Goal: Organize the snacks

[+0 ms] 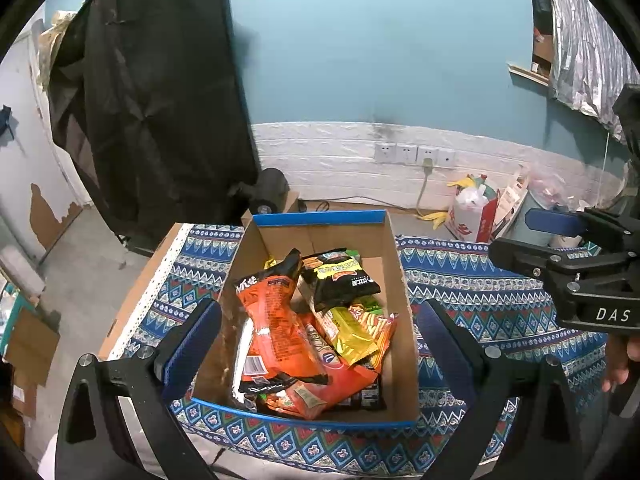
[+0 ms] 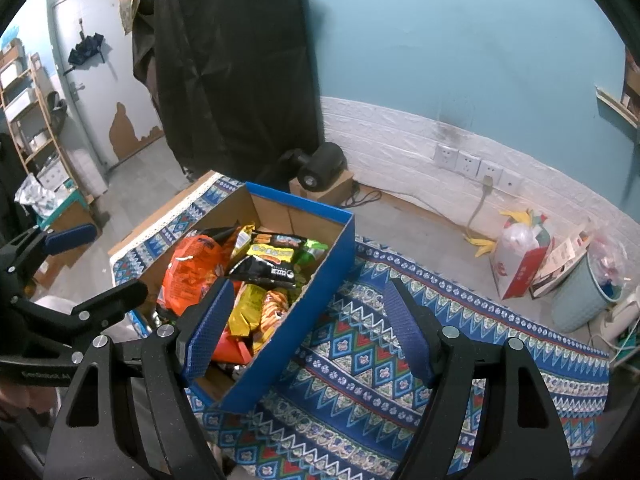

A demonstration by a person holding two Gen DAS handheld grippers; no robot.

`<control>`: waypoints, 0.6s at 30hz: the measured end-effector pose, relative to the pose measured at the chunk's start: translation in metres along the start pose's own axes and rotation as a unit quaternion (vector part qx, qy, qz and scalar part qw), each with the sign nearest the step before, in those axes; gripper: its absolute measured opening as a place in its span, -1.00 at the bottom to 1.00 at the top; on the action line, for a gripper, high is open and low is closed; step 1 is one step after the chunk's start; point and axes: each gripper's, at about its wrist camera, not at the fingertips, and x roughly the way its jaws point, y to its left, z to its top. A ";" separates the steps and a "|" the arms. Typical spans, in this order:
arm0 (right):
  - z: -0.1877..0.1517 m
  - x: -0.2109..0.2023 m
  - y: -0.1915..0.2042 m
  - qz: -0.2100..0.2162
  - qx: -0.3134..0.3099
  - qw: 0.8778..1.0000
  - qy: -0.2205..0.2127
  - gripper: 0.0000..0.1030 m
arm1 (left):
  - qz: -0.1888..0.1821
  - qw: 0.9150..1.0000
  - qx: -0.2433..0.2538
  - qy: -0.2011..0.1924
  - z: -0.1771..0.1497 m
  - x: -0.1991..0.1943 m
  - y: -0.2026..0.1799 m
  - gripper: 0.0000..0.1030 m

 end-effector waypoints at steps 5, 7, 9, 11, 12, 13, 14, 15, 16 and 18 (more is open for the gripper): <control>0.001 0.001 0.000 -0.001 -0.002 1.000 0.000 0.48 | 0.004 1.000 0.004 0.001 0.000 0.000 -0.001 0.93; 0.001 0.001 0.000 -0.001 -0.001 1.000 0.001 0.48 | 0.008 1.000 0.004 0.004 0.000 0.001 -0.002 0.93; 0.001 0.001 0.001 -0.001 0.001 1.000 0.001 0.48 | 0.008 1.000 0.002 0.008 0.000 0.002 -0.002 0.93; 0.001 0.001 0.001 -0.002 0.000 1.000 0.001 0.48 | 0.006 1.000 0.000 0.013 0.000 0.002 -0.002 0.93; 0.001 0.000 0.000 -0.002 0.000 1.000 0.001 0.48 | 0.004 1.000 -0.001 0.015 0.000 0.003 -0.002 0.93; 0.001 0.000 -0.001 -0.001 0.000 1.000 0.001 0.48 | 0.005 1.000 -0.003 0.016 0.000 0.003 -0.001 0.93; 0.000 -0.001 -0.002 -0.001 0.000 1.000 0.001 0.48 | 0.007 1.000 -0.006 0.017 0.000 0.003 -0.001 0.93; 0.000 -0.001 -0.002 -0.001 -0.001 1.000 0.001 0.48 | 0.011 1.000 -0.008 0.018 -0.001 0.003 -0.001 0.93; 0.000 -0.001 -0.002 -0.002 -0.001 1.000 0.001 0.48 | 0.013 1.000 -0.009 0.018 -0.001 0.003 -0.001 0.93; 0.000 -0.002 -0.003 -0.001 -0.002 1.000 0.000 0.48 | 0.017 1.000 -0.009 0.020 -0.001 0.004 -0.001 0.93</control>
